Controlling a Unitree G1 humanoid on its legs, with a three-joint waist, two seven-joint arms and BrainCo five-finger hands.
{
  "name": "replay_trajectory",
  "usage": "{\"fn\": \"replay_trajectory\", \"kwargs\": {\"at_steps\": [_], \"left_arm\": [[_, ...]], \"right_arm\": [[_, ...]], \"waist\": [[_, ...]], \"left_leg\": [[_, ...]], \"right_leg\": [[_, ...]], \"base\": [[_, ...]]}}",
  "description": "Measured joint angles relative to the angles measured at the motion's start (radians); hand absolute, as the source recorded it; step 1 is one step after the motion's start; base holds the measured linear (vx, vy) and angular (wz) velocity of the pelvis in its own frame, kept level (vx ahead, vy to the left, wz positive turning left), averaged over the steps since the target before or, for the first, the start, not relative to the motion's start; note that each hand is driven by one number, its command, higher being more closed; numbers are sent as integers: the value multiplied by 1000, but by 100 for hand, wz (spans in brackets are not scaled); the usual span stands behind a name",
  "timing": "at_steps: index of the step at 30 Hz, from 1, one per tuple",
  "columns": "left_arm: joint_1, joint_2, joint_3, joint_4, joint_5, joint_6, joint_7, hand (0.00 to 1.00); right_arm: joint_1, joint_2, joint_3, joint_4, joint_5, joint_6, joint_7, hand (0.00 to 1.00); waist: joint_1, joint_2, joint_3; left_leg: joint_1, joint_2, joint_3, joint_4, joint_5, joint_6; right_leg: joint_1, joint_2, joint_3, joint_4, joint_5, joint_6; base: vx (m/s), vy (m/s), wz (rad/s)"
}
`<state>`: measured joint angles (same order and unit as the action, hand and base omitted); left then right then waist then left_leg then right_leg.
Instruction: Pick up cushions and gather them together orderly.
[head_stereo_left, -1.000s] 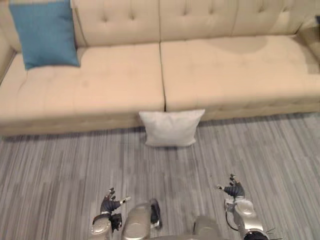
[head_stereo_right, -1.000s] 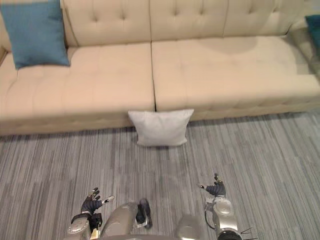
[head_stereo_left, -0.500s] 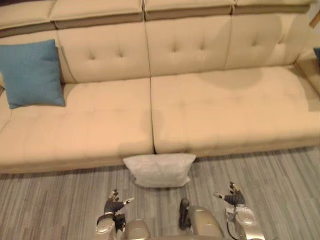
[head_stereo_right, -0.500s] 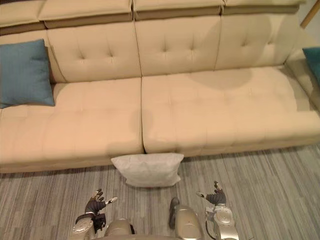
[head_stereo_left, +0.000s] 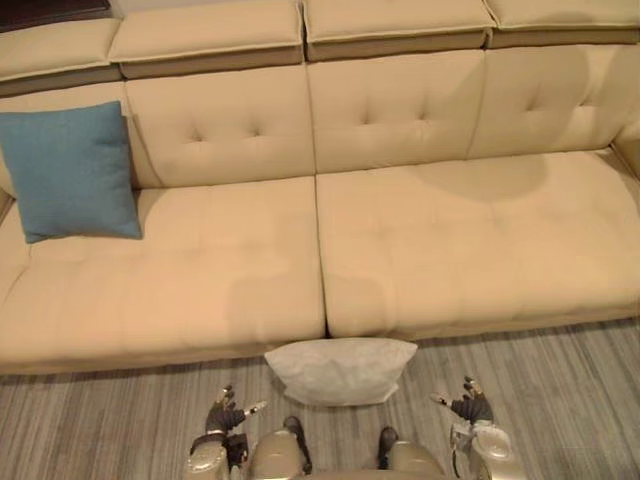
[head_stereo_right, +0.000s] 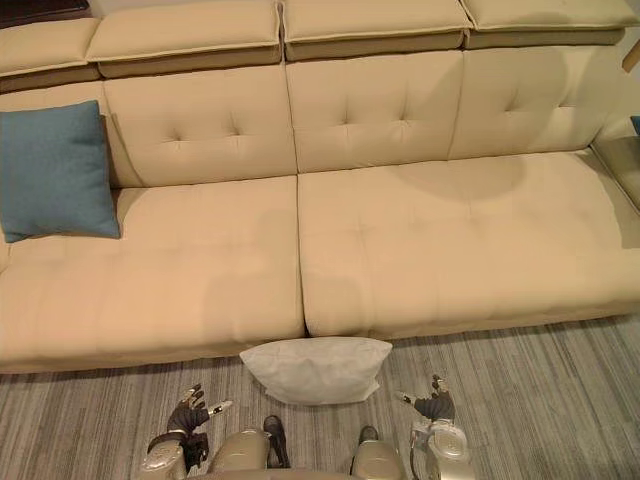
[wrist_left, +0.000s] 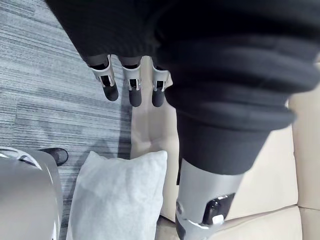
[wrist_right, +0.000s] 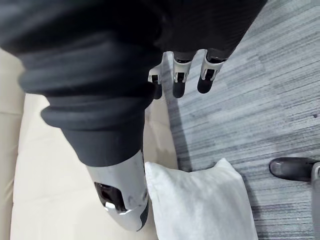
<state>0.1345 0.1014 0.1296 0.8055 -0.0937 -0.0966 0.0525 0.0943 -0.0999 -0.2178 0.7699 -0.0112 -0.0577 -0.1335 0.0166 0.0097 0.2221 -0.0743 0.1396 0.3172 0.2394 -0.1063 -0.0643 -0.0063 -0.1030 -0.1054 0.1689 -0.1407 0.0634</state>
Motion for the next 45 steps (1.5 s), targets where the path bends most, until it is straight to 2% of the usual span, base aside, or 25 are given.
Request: {"fn": "replay_trajectory", "kwargs": {"at_steps": [2,4,6,9,11,12,14,15,23,29,32,38,45], "left_arm": [[-9,0,0,3,-1,0,7,0],[-48,4,1,1,-14,-1,21,0],[-125,15,6,-12,-53,-7,48,0],[-195,15,35,-22,-86,-21,69,0],[-254,17,57,-31,-113,-28,87,0],[-298,15,83,-33,-133,-31,103,0],[-343,15,104,-35,-141,-32,111,0],[-397,13,115,-46,-153,-33,126,0],[-605,-29,113,-75,-180,-34,152,0],[-694,-73,59,-165,-179,-46,175,0],[-712,-84,52,-173,-173,-47,196,0],[-722,-91,22,-177,-148,-47,218,0],[-720,-97,-21,-196,-128,-47,220,0]], "right_arm": [[-27,-8,1,27,0,0,-3,0],[-72,-12,1,29,1,0,-21,0],[-144,-14,2,14,7,0,-48,0],[-203,-19,2,-23,18,-1,-75,0],[-250,-29,9,-41,42,-3,-98,0],[-297,-35,15,-40,56,-2,-112,0],[-340,-34,16,-38,70,-1,-123,0],[-397,-33,17,-37,98,-1,-135,0],[-686,-25,87,-28,137,-2,-180,0],[-778,2,144,-102,134,-6,-226,0],[-795,13,147,-141,114,-26,-261,0],[-792,-19,114,-189,78,-55,-325,0],[-730,-63,91,-206,79,-65,-342,0]], "waist": [[-1,-2,14],[0,-2,45],[3,-1,111],[9,0,177],[16,-5,217],[21,4,234],[19,4,254],[19,5,293],[28,-5,325],[27,-4,325],[24,-4,325],[20,-4,325],[0,-2,324]], "left_leg": [[-19,5,3,4,0,0],[-94,24,3,54,-1,2],[-219,56,-10,157,-19,24],[-323,78,-14,250,-48,42],[-442,90,-21,356,-104,58],[-547,101,-37,432,-129,61],[-624,105,-47,469,-133,67],[-703,111,-60,511,-134,69],[-1002,140,-73,662,-123,103],[-1074,140,-93,695,-122,103],[-1088,139,-94,695,-121,102],[-1086,138,-93,689,-116,106],[-1028,139,-91,665,-102,102]], "right_leg": [[-29,4,10,15,3,-3],[-119,12,23,83,7,-10],[-251,14,25,199,8,-12],[-365,16,26,296,2,-12],[-472,5,28,377,-57,-8],[-569,3,30,436,-74,-6],[-645,-1,27,477,-76,-5],[-717,-4,29,515,-76,-5],[-1029,-8,50,690,-80,-10],[-1097,-15,42,736,-81,-9],[-1109,-18,37,737,-81,-10],[-1110,-18,37,736,-81,-10],[-1064,-11,38,723,-81,-11]], "base": [[-25,-13,-16],[-105,2,-15],[-190,50,-4],[-213,66,-10],[-266,32,-11],[-257,47,-8],[-250,50,2],[-230,39,4],[-94,-3,-5],[-47,-25,4],[-20,-21,3],[0,0,0],[-1,-48,-2]]}}
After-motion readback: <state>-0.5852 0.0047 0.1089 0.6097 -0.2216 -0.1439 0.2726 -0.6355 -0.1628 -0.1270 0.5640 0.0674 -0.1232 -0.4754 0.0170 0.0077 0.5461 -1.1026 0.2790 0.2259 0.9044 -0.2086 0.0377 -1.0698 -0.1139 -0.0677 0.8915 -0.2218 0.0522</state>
